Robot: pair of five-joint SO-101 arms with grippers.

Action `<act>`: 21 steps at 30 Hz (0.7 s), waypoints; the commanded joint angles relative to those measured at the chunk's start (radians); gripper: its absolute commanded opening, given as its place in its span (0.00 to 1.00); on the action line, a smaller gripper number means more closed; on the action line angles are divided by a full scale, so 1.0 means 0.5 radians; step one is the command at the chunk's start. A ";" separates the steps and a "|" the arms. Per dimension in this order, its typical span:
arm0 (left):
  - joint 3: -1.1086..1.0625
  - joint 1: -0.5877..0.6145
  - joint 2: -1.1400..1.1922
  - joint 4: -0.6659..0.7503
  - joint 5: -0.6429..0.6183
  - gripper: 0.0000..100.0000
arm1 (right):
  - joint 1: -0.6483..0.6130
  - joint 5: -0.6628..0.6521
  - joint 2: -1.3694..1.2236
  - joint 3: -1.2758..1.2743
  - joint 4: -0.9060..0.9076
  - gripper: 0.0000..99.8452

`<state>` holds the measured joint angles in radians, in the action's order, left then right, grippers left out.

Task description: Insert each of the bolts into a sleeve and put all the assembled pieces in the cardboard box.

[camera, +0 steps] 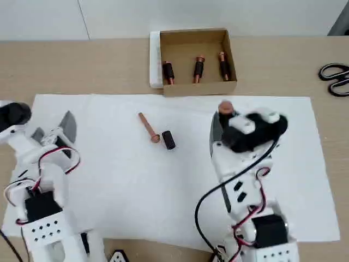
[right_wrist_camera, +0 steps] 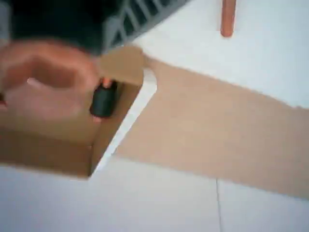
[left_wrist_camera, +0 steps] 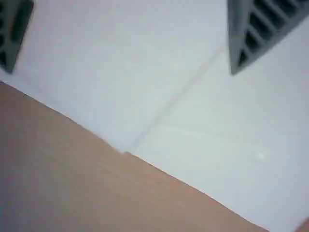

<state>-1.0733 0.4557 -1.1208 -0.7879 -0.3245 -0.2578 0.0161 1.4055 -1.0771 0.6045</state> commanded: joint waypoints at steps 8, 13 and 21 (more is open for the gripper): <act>0.152 0.328 -0.037 -0.368 0.135 0.27 | 0.226 -0.009 -1.953 1.433 -0.717 0.00; 0.152 0.448 -0.037 -0.448 0.387 0.27 | 0.296 -0.012 -2.711 1.918 -0.888 0.00; 0.247 0.457 -0.037 -0.687 0.470 0.27 | 0.278 -0.006 -3.518 2.452 -0.895 0.01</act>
<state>-1.0150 0.6797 -1.1208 -1.1024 -0.0959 -0.1212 0.0146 -0.2854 0.0153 0.1964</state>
